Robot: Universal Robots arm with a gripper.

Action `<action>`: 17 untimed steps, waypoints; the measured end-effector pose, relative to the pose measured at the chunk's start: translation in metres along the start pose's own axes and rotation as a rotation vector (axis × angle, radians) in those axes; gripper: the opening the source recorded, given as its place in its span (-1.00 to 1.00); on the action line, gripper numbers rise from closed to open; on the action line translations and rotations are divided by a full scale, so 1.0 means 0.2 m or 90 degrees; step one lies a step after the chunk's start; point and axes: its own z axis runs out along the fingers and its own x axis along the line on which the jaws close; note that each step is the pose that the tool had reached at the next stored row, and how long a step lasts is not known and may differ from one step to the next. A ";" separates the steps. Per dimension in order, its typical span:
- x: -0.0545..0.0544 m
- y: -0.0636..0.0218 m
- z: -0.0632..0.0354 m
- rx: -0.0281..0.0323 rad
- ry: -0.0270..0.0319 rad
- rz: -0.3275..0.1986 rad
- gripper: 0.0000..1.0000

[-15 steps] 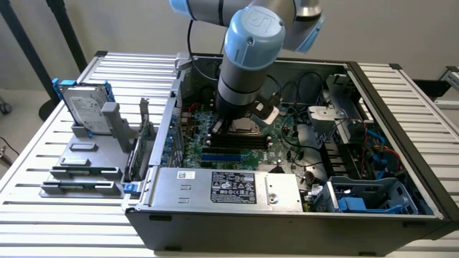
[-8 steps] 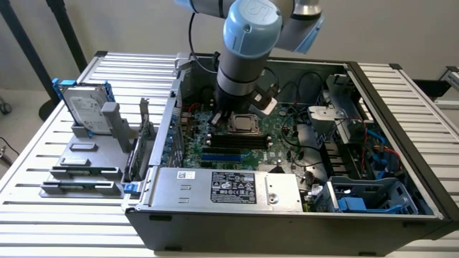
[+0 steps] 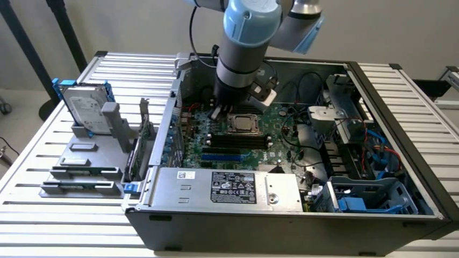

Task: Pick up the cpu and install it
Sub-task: 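Install the first cpu locking lever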

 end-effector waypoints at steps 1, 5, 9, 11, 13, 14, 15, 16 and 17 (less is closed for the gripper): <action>0.00 -0.003 -0.005 0.0000 -0.0029 -0.005 -0.79; 0.02 -0.014 -0.023 0.0014 -0.0134 -0.027 -0.79; 0.03 -0.023 -0.033 0.0048 -0.0210 -0.050 -0.79; 0.03 -0.026 -0.036 0.0067 -0.0244 -0.062 -0.79; 0.04 -0.029 -0.036 0.0082 -0.0276 -0.074 -0.79; 0.04 -0.031 -0.035 0.0087 -0.0291 -0.080 -0.79; 0.04 -0.032 -0.034 0.0089 -0.0305 -0.086 -0.79; 0.05 -0.034 -0.033 0.0088 -0.0315 -0.091 -0.79; 0.05 -0.036 -0.032 0.0084 -0.0323 -0.096 -0.79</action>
